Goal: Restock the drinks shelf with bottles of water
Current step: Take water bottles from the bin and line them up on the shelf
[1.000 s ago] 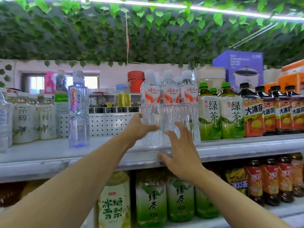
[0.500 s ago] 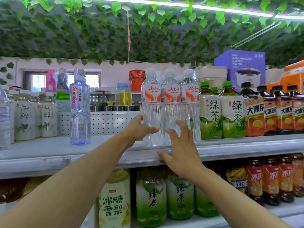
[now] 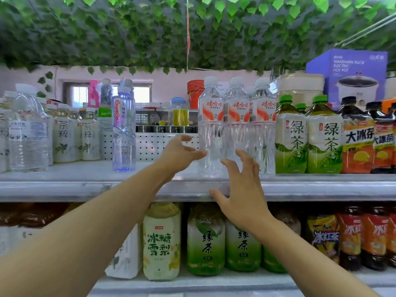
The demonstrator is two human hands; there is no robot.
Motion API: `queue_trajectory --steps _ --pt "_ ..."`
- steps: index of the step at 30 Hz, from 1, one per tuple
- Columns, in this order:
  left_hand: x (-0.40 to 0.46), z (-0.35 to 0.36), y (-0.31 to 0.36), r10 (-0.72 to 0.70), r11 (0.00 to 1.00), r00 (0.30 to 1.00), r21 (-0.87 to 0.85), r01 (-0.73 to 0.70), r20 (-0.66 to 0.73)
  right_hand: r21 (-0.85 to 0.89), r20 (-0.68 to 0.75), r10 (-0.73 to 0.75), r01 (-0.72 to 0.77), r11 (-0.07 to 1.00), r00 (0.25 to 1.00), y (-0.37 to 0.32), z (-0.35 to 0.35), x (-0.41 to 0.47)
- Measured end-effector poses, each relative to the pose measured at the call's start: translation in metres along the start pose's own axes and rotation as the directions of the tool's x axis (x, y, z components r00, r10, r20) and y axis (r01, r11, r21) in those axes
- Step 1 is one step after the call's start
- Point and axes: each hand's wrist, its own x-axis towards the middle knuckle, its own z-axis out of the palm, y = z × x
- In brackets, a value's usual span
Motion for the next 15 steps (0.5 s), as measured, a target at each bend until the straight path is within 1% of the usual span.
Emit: queue_trajectory --steps 4,8,11,13,15 --pt "-0.029 -0.033 -0.016 0.041 0.999 0.978 0.022 -0.038 -0.204 0.054 0.028 -0.096 0.094 0.994 0.995 -0.027 0.016 -0.012" --pt "-0.068 -0.074 -0.045 0.043 0.996 0.948 0.082 -0.018 -0.316 0.114 0.06 -0.179 0.172 0.978 0.982 -0.069 0.039 -0.022" --pt "-0.101 -0.113 -0.073 0.002 0.989 0.93 0.14 0.053 -0.367 0.153 0.109 -0.237 0.22 0.963 0.965 -0.106 0.062 -0.033" --pt "-0.127 -0.142 -0.097 -0.058 0.98 0.926 0.155 0.124 -0.374 0.21 0.143 -0.277 0.244 0.947 0.95 -0.133 0.083 -0.045" --pt "-0.156 -0.172 -0.126 -0.138 0.964 0.916 0.163 0.212 -0.376 0.29 0.217 -0.302 0.234 0.928 0.928 -0.163 0.108 -0.061"
